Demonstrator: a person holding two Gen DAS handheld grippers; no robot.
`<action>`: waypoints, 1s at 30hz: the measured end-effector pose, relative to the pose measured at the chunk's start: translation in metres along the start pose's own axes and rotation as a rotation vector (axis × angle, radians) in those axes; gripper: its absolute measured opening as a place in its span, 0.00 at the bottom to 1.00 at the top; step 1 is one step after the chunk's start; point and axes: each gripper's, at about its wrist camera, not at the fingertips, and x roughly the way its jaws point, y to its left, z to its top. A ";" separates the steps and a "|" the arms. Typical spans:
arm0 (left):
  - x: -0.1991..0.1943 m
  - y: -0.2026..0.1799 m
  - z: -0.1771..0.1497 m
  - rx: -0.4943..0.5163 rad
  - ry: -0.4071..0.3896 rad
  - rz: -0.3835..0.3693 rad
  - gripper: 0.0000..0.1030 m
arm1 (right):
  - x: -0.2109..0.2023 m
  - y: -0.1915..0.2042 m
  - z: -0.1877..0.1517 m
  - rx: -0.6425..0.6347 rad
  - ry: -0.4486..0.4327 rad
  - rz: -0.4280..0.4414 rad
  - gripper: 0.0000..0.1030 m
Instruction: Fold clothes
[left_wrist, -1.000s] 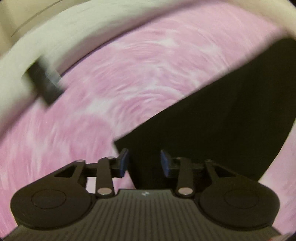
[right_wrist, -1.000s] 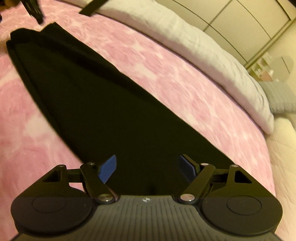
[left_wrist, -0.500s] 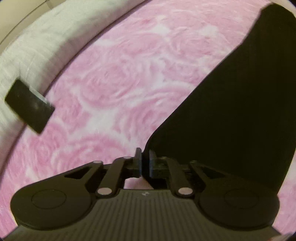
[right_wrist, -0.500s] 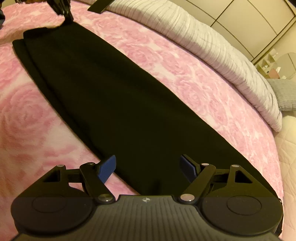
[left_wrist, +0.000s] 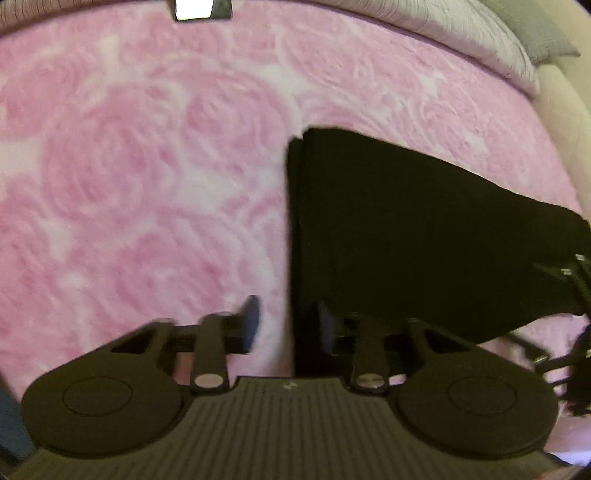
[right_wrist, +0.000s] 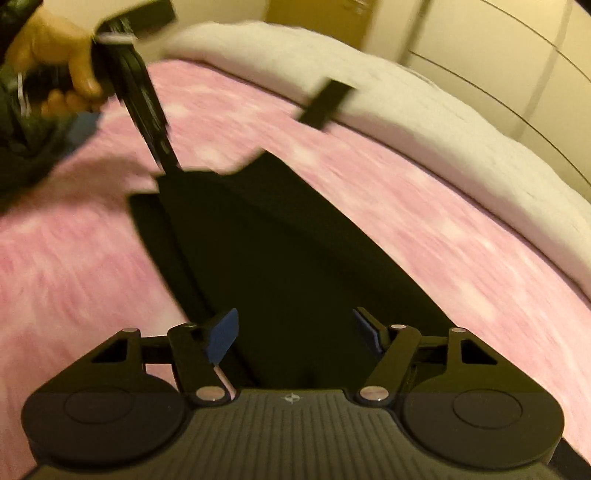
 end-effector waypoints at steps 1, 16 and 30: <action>0.000 -0.002 -0.002 0.008 -0.009 0.005 0.00 | 0.010 0.008 0.007 -0.033 -0.007 0.022 0.65; -0.032 0.000 -0.014 -0.072 -0.029 -0.058 0.00 | 0.019 0.020 0.006 -0.126 0.018 0.048 0.71; -0.027 0.006 -0.026 -0.128 0.022 -0.074 0.00 | 0.032 0.040 0.002 -0.301 0.021 0.074 0.00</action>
